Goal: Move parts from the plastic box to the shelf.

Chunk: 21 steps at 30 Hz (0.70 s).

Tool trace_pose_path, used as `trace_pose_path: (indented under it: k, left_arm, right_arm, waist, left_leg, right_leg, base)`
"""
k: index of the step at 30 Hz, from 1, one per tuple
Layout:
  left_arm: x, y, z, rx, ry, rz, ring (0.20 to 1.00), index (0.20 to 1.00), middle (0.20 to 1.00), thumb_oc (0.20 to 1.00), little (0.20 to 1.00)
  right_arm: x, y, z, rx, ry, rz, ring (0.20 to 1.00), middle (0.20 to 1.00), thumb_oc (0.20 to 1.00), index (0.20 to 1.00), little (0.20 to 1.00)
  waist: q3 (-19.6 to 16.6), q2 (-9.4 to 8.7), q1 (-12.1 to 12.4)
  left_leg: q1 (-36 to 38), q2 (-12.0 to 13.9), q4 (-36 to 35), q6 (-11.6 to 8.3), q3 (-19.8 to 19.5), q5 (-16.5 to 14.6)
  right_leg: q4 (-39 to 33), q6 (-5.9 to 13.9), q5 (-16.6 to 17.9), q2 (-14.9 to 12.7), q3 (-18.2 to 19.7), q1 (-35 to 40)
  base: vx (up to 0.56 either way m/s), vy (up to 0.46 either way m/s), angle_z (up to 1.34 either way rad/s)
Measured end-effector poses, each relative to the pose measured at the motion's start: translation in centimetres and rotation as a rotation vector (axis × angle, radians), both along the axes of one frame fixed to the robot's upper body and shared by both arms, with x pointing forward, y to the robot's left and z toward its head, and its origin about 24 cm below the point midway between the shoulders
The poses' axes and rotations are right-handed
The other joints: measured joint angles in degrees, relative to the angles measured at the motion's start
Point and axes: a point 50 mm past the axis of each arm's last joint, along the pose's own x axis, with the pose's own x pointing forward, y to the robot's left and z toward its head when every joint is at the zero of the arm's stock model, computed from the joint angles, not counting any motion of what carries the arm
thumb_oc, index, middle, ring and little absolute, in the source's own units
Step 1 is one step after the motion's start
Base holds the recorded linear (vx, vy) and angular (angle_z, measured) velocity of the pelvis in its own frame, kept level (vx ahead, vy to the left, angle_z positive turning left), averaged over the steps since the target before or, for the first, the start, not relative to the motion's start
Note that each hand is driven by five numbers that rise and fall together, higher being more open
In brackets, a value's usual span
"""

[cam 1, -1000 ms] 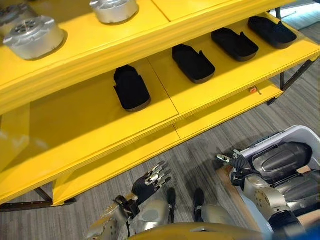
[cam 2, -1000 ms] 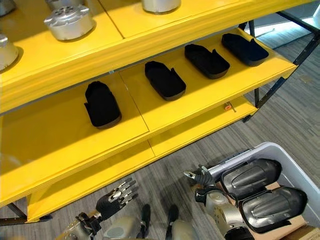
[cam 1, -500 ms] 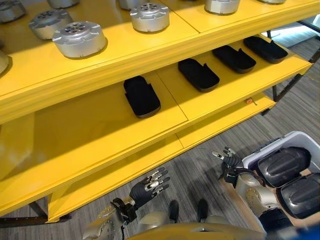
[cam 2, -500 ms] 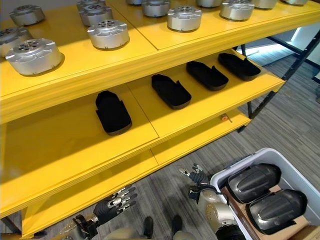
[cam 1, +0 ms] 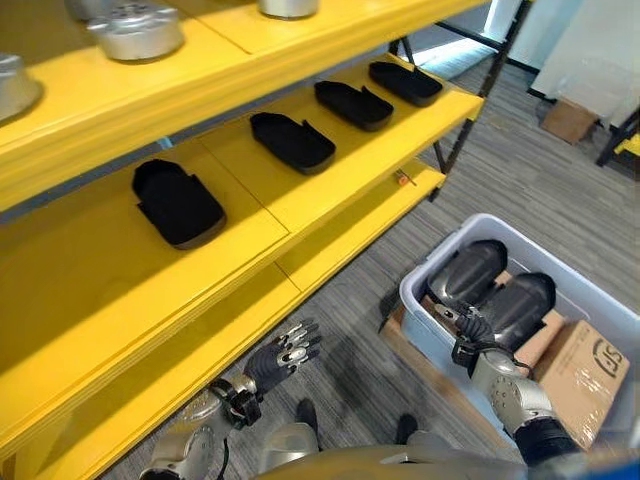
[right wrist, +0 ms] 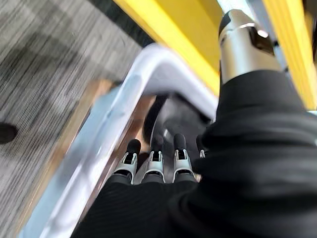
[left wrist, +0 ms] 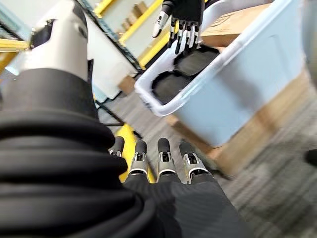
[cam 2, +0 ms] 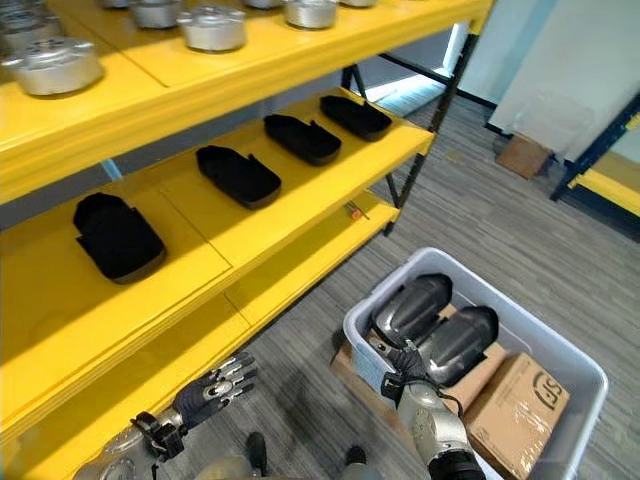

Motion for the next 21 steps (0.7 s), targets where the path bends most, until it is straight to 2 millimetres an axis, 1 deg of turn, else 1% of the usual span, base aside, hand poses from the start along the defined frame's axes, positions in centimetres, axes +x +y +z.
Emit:
trace_pose_path:
  k: [1,2,3,4,5,6,7,8,11,12,13,14,15,17,18,19,20,21]
  left_arm:
    - [-0.4,0.1,-0.1,0.005,0.003,0.006,1.0,1.0,1.0,1.0,1.0]
    - [-0.4,0.2,-0.1,0.016,0.003,0.001,1.0,1.0,1.0,1.0,1.0]
    - [-0.4,0.7,0.0,0.033,0.0,0.005,1.0,1.0,1.0,1.0,1.0]
    - [0.0,0.7,0.1,0.033,-0.011,0.037,1.0,1.0,1.0,1.0,1.0]
    - [0.2,0.1,0.4,0.013,-0.032,0.035,1.0,1.0,1.0,1.0,1.0]
    - [0.7,-0.4,0.6,-0.002,-0.05,0.04,1.0,1.0,1.0,1.0,1.0]
    - [1.0,-0.9,0.8,-0.008,-0.062,0.044,1.0,1.0,1.0,1.0,1.0]
    - [1.3,-1.4,1.0,-0.021,-0.076,0.04,1.0,1.0,1.0,1.0,1.0]
    - [1.5,-2.4,1.6,-0.042,-0.103,0.035,1.0,1.0,1.0,1.0,1.0]
    - [1.6,-2.4,1.8,-0.04,-0.12,0.038,1.0,1.0,1.0,1.0,1.0]
    - [1.8,-2.5,1.9,-0.039,-0.128,0.039,1.0,1.0,1.0,1.0,1.0]
    - [1.9,-2.5,2.0,-0.036,-0.133,0.043,1.0,1.0,1.0,1.0,1.0]
    - [2.0,-2.6,2.0,-0.037,-0.139,0.043,1.0,1.0,1.0,1.0,1.0]
    - [2.1,-2.7,2.1,-0.041,-0.143,0.044,1.0,1.0,1.0,1.0,1.0]
    - [2.5,-2.7,2.3,-0.038,-0.154,0.041,1.0,1.0,1.0,1.0,1.0]
    - [3.0,-2.6,2.5,-0.024,-0.167,0.034,1.0,1.0,1.0,1.0,1.0]
    - [3.4,-2.5,2.6,-0.007,-0.173,0.023,1.0,1.0,1.0,1.0,1.0]
    - [3.5,-2.7,2.7,0.0,-0.176,0.001,1.0,1.0,1.0,1.0,1.0]
  right_arm:
    - [-0.1,0.2,0.0,0.005,0.0,0.006,1.0,1.0,1.0,1.0,1.0]
    - [-0.2,0.2,0.0,0.008,-0.001,0.007,1.0,1.0,1.0,1.0,1.0]
    - [-0.7,0.1,-0.2,0.006,0.008,0.007,1.0,1.0,1.0,1.0,1.0]
    - [-1.2,-0.3,-0.4,-0.012,0.03,0.006,1.0,1.0,1.0,1.0,1.0]
    - [-1.5,-1.1,-0.4,-0.039,0.041,0.001,1.0,1.0,1.0,1.0,1.0]
    - [-1.8,-1.8,-0.5,-0.074,0.053,0.005,1.0,1.0,1.0,1.0,1.0]
    - [-1.9,-2.3,-0.4,-0.093,0.057,0.0,1.0,1.0,1.0,1.0,1.0]
    - [-1.9,-2.8,-0.3,-0.123,0.063,-0.005,1.0,1.0,1.0,1.0,1.0]
    - [-1.8,-3.9,0.3,-0.181,0.058,-0.01,1.0,1.0,1.0,1.0,1.0]
    - [-1.7,-4.0,0.4,-0.2,0.052,-0.006,1.0,1.0,1.0,1.0,1.0]
    - [-1.7,-4.0,0.5,-0.199,0.05,-0.005,1.0,1.0,1.0,1.0,1.0]
    - [-1.6,-3.9,0.5,-0.199,0.046,-0.004,1.0,1.0,1.0,1.0,1.0]
    - [-1.4,-3.9,0.6,-0.198,0.041,-0.003,1.0,1.0,1.0,1.0,1.0]
    - [-1.1,-3.9,0.8,-0.199,0.03,-0.003,1.0,1.0,1.0,1.0,1.0]
    - [-1.1,-3.8,0.7,-0.197,0.033,-0.002,1.0,1.0,1.0,1.0,1.0]
    - [-1.0,-3.6,0.7,-0.187,0.031,-0.002,1.0,1.0,1.0,1.0,1.0]
    - [-0.8,-3.2,0.7,-0.173,0.024,-0.003,1.0,1.0,1.0,1.0,1.0]
    - [-0.3,-3.1,1.1,-0.164,0.002,0.012,1.0,1.0,1.0,1.0,1.0]
  waist:
    - [0.06,0.2,1.51]
    - [0.3,-0.19,1.26]
    - [0.16,-2.13,0.05]
    - [0.08,-2.91,-0.18]
    - [0.24,-1.71,-1.47]
    - [0.19,-1.69,-2.72]
    - [0.34,-1.07,-2.94]
    - [0.43,-0.27,-2.92]
    - [0.8,1.67,-3.54]
    - [0.75,1.87,-4.42]
    - [0.76,1.86,-4.58]
    - [0.76,1.85,-4.34]
    - [0.76,1.84,-4.15]
    - [0.98,1.95,-4.38]
    - [1.66,1.59,-4.17]
    - [2.4,0.5,-3.74]
    - [3.05,-0.41,-3.55]
    - [3.76,-1.14,-3.26]
  left_leg:
    - [0.45,2.12,0.08,-0.15,2.17,-1.52]
    - [0.57,2.61,0.29,-0.49,2.15,-1.66]
    - [1.37,2.17,-0.17,-1.56,1.91,-1.23]
    - [3.22,3.53,-0.67,-2.37,-1.52,-2.21]
    - [3.71,5.38,-0.64,-2.77,-4.97,-2.49]
    - [4.04,6.13,-0.42,-2.8,-5.15,-2.35]
    - [4.22,6.54,-0.09,-2.94,-4.95,-2.37]
    - [4.42,6.99,0.4,-2.67,-4.95,-2.63]
    - [5.53,7.16,0.86,-2.62,-5.15,-2.61]
    - [5.4,7.16,1.55,-2.59,-5.23,-2.68]
    - [5.41,7.22,2.37,-2.23,-5.39,-2.9]
    - [5.4,7.28,3.52,-0.86,-4.99,-3.74]
    - [5.5,7.27,4.28,-0.49,-4.74,-3.98]
    - [5.17,7.31,6.13,-0.48,-4.88,-3.95]
    - [4.75,7.31,8.46,-0.48,-4.87,-3.95]
    - [2.31,7.11,13.82,-0.49,-5.02,-3.95]
    - [-1.05,7.06,21.09,-0.38,-5.92,-3.78]
    - [-8.24,4.63,32.94,-1.48,-13.56,-6.06]
  right_leg:
    - [0.6,-0.51,0.9,0.45,-1.99,-0.63]
    - [0.65,-0.73,1.73,-0.07,-1.45,-0.76]
    - [0.84,-0.82,2.51,-1.34,0.02,-0.32]
    - [0.88,-2.19,4.95,1.14,1.89,0.03]
    - [-0.65,-3.09,4.88,4.27,3.3,1.28]
    - [-1.13,-3.46,4.8,5.29,3.23,1.65]
    - [-1.12,-3.82,4.8,6.15,3.75,1.53]
    - [-1.14,-4.14,4.73,6.6,4.82,1.28]
    - [-1.14,-4.92,4.94,6.85,6.16,1.47]
    - [-1.08,-4.99,4.54,6.81,6.18,1.53]
    - [-0.96,-4.89,4.06,6.79,6.31,1.35]
    - [-0.45,-5.17,3.4,6.82,6.96,1.22]
    - [0.03,-5.32,3.2,6.84,7.96,1.15]
    - [0.68,-5.64,2.93,6.75,8.46,1.12]
    - [1.96,-5.79,1.71,6.56,9.1,0.56]
    - [4.11,-6.4,0.47,5.64,9.75,-0.56]
    - [4.73,-7.36,-0.21,5.02,10.83,-0.73]
    - [4.95,-8.97,0.27,4.02,13.75,-1.15]
  base:
    - [0.17,-0.356,-1.34]
    - [0.13,-0.264,-0.84]
    - [0.19,-0.308,-0.65]
    - [0.31,-0.442,-0.88]
    - [0.32,-0.445,-0.84]
    - [0.26,-0.331,-0.43]
    - [0.15,-0.191,-0.24]
    - [0.16,-0.2,-0.41]
    - [0.19,-0.247,-0.37]
    - [0.19,-0.276,-0.1]
    - [0.14,-0.217,-0.15]
    - [0.11,-0.186,-0.29]
    - [0.13,-0.23,-0.35]
    - [0.14,-0.285,-0.27]
    - [0.09,-0.22,-0.25]
    - [0.06,-0.12,-0.29]
    - [0.09,-0.052,-0.58]
    - [0.09,0.014,-0.79]
